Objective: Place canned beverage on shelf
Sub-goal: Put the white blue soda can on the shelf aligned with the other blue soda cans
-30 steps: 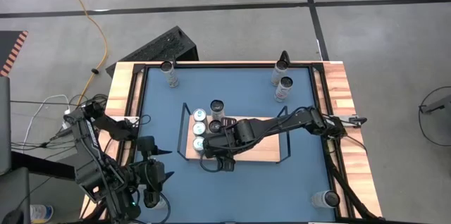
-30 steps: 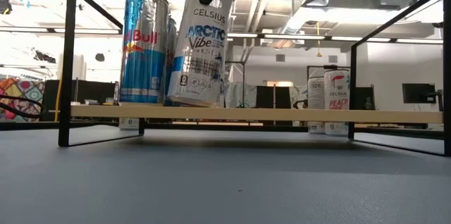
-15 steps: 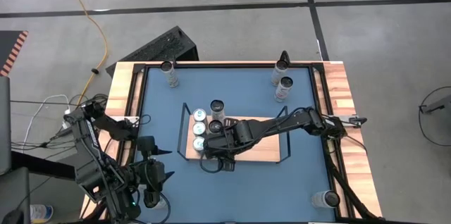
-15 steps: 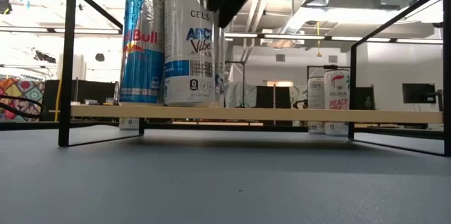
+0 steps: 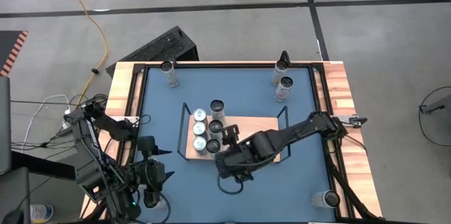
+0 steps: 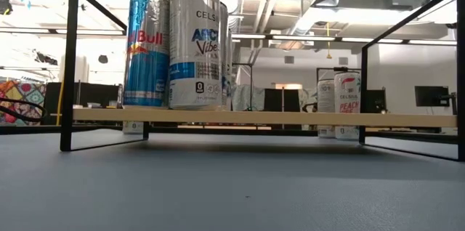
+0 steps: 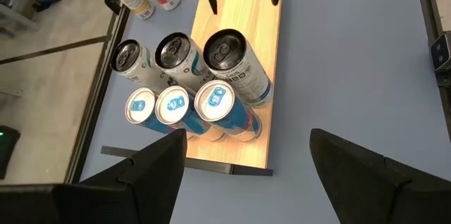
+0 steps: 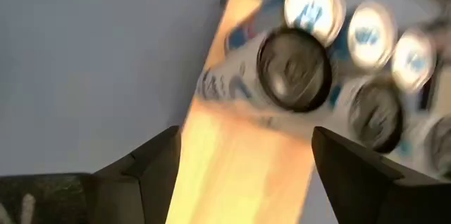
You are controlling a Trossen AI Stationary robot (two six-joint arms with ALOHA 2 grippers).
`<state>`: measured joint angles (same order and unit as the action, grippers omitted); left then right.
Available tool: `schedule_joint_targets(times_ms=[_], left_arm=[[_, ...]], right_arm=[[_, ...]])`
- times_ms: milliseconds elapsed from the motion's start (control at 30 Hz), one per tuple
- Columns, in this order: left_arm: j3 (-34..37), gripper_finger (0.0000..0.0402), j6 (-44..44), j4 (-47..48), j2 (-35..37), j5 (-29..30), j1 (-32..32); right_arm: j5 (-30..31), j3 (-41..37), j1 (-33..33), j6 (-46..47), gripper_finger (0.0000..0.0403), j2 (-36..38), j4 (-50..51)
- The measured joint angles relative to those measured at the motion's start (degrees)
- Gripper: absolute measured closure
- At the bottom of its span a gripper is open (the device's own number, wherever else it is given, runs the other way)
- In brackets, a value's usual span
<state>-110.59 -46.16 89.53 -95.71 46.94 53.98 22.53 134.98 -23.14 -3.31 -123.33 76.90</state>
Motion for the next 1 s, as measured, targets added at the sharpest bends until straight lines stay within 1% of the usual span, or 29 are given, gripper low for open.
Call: schedule_joint_targets(times_ms=[67, 133, 167, 300, 433, 667, 1000], left_arm=[[0.0, 0.0115, -0.02, -0.07, 0.0, 0.0, 0.0], [0.0, 0.0115, 0.01, -0.06, 0.0, 0.0, 0.0], [0.0, 0.0115, -0.01, -0.06, 0.0, 0.0, 0.0], [0.0, 0.0115, -0.15, -0.04, 0.0, -0.18, 0.0], [0.0, 0.0115, -1.03, -0.04, 0.0, -0.59, 0.0], [0.0, 0.0115, -1.47, -0.02, 0.0, -0.6, 0.0], [0.0, 0.0115, -1.56, -0.01, 0.0, -0.57, -0.02]], right_arm=[[-0.46, 0.09, 0.71, -4.53, 0.0101, 0.3, -4.42], [-1.99, 0.09, 1.86, -8.55, 0.0101, 0.26, -6.74], [-3.26, 0.02, 2.45, -10.23, 0.0101, 0.17, -7.47], [-11.84, -0.26, 5.32, -15.83, 0.0101, 0.17, -10.23], [-14.49, -0.44, 7.17, -20.89, 0.0101, 0.15, -10.61], [-20.5, -0.37, 8.31, -22.43, 0.0101, -0.48, -11.88], [-21.1, -0.39, 8.68, -24.17, 0.0101, -0.7, -11.48]])
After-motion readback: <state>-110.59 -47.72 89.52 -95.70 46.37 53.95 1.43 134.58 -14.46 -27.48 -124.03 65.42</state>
